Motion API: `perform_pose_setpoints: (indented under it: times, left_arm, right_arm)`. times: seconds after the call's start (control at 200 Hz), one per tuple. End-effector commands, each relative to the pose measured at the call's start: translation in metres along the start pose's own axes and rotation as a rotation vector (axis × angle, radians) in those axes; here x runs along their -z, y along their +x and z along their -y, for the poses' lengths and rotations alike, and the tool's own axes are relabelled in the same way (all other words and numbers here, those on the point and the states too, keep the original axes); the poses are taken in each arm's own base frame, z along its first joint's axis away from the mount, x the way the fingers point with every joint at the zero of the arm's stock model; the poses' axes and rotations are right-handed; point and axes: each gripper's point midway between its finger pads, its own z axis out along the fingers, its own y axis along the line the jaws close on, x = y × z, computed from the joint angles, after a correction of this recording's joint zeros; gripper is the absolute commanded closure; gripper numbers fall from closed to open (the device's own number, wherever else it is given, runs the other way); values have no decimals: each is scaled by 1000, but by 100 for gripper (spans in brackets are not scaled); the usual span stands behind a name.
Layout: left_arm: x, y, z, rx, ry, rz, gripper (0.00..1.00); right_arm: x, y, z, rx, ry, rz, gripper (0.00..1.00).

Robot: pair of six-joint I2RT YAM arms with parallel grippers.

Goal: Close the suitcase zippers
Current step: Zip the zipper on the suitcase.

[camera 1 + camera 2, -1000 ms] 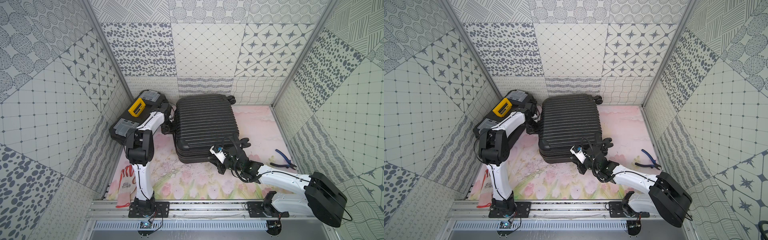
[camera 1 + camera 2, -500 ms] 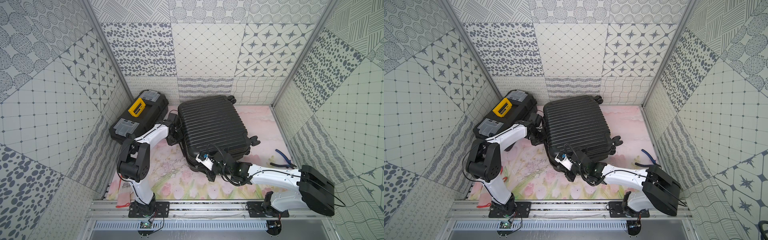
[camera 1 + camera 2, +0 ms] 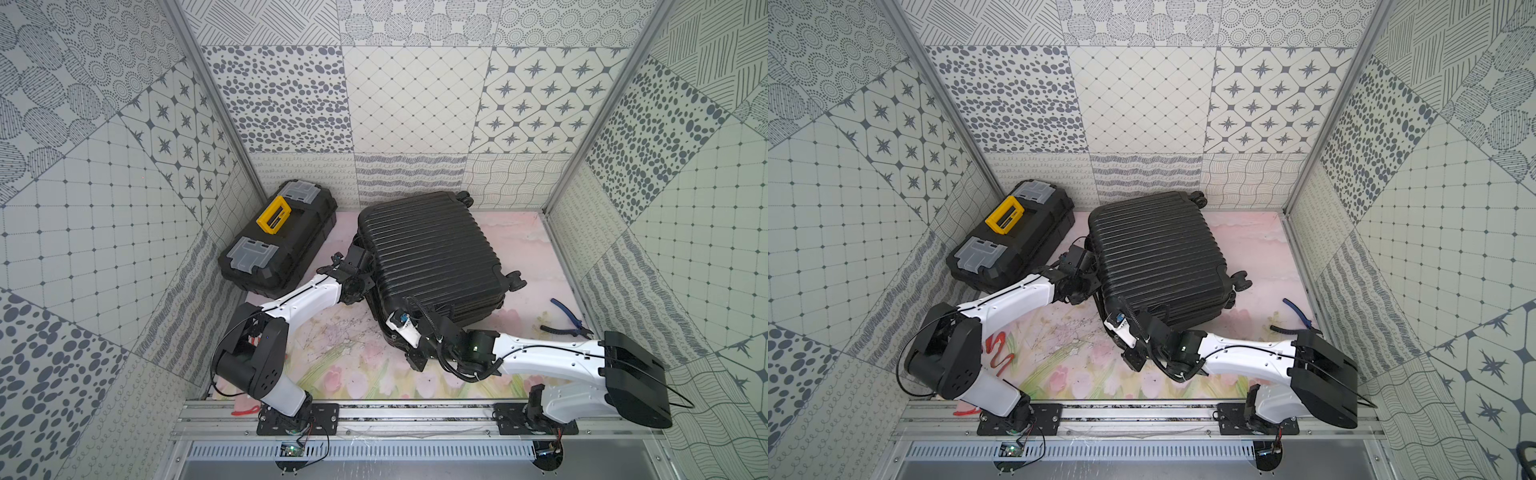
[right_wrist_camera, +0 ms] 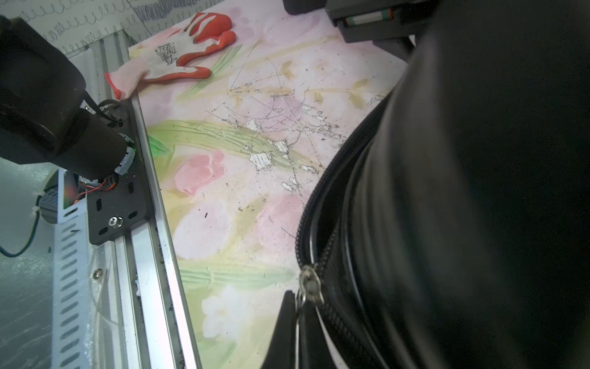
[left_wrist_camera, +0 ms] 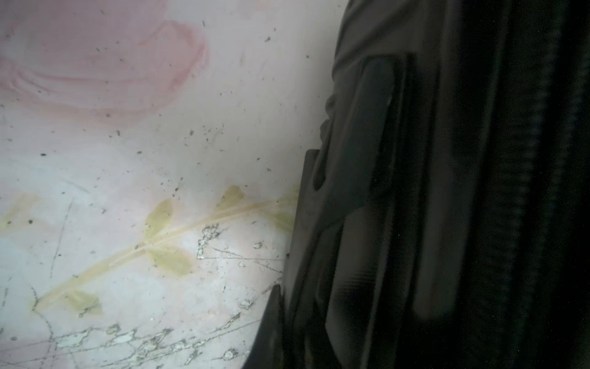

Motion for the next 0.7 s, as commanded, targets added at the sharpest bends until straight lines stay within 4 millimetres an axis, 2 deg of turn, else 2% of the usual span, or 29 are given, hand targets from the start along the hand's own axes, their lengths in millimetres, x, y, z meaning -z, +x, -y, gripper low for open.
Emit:
perform_pose_setpoints:
  times: [0.0,0.105,0.22,0.3,0.43,0.54,0.695]
  left_arm:
    - [31,87,50,247,231,-372,100]
    - [33,102,57,263,271,-395,100]
    - [38,113,55,263,271,-408,100]
    - [42,117,54,279,291,-421,100]
    - [47,119,50,285,299,-419,100]
    - [44,119,50,323,322,-417,100]
    - [37,132,64,333,361,-443,100]
  right_arm:
    - [18,-91,-6,-255,-69,327,100]
    - [29,-104,-4,-283,-39,349,100]
    - [43,-103,12,-404,31,378,100]
    - [48,-96,20,-346,107,331,100]
    - [47,-58,30,-183,221,164,100]
    - [51,-18,38,-171,269,48,100]
    - [47,8,24,-108,230,-48,100]
